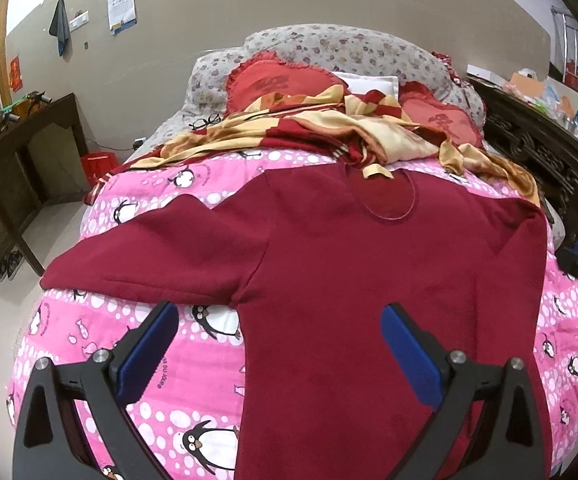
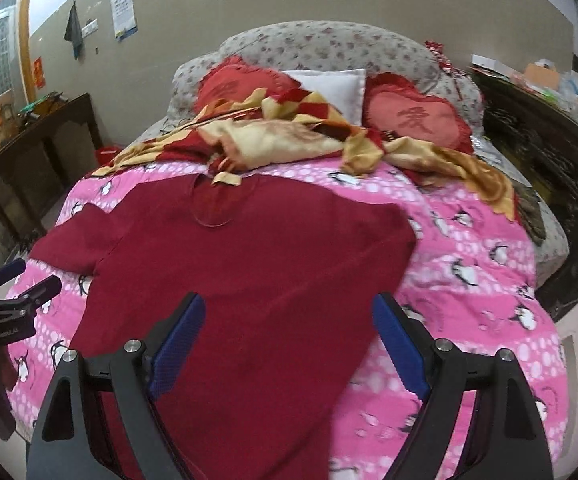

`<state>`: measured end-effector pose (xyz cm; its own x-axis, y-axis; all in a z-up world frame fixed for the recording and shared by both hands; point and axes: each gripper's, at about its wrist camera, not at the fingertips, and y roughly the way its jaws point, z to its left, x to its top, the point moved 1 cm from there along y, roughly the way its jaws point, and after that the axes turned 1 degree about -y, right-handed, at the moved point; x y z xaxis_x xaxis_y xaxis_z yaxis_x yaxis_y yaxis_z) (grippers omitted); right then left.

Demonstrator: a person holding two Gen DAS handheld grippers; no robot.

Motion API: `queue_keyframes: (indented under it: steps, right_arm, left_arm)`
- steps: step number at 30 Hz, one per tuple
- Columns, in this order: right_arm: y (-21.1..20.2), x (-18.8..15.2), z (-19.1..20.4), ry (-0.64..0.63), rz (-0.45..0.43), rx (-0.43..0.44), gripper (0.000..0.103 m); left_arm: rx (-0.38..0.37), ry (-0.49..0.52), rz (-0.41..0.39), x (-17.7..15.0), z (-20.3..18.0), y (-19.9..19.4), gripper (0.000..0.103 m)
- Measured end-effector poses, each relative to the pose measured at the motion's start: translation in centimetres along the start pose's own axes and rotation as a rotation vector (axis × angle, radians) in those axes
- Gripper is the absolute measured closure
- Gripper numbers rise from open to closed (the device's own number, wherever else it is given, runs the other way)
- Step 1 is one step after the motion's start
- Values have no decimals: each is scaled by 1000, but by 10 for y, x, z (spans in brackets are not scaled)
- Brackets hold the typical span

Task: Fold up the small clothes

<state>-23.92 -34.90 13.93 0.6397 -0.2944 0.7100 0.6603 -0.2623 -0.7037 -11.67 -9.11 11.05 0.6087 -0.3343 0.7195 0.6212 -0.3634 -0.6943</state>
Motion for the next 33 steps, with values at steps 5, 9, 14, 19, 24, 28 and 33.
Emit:
queue_keyframes:
  steps: [5, 9, 14, 19, 24, 28, 33]
  right_arm:
    - [18, 1, 14, 13, 13, 8, 0]
    - [33, 0, 21, 56, 30, 46, 0]
    - [50, -1, 33, 47, 64, 54, 0]
    - [64, -1, 50, 18, 81, 62, 0]
    - [76, 0, 64, -13, 90, 64, 0]
    - [84, 2, 76, -42, 93, 69, 0]
    - [95, 2, 87, -50, 104, 59, 0]
  left_arm:
    - [13, -7, 11, -2, 6, 9, 0]
    - [21, -16, 8, -2, 10, 14, 0]
    - [33, -40, 23, -1, 17, 26, 0]
    - [47, -60, 39, 0, 24, 38, 0]
    - [62, -71, 49, 1, 32, 48, 0]
    - [73, -88, 58, 2, 42, 55, 0]
    - [78, -115, 68, 4, 53, 62, 0]
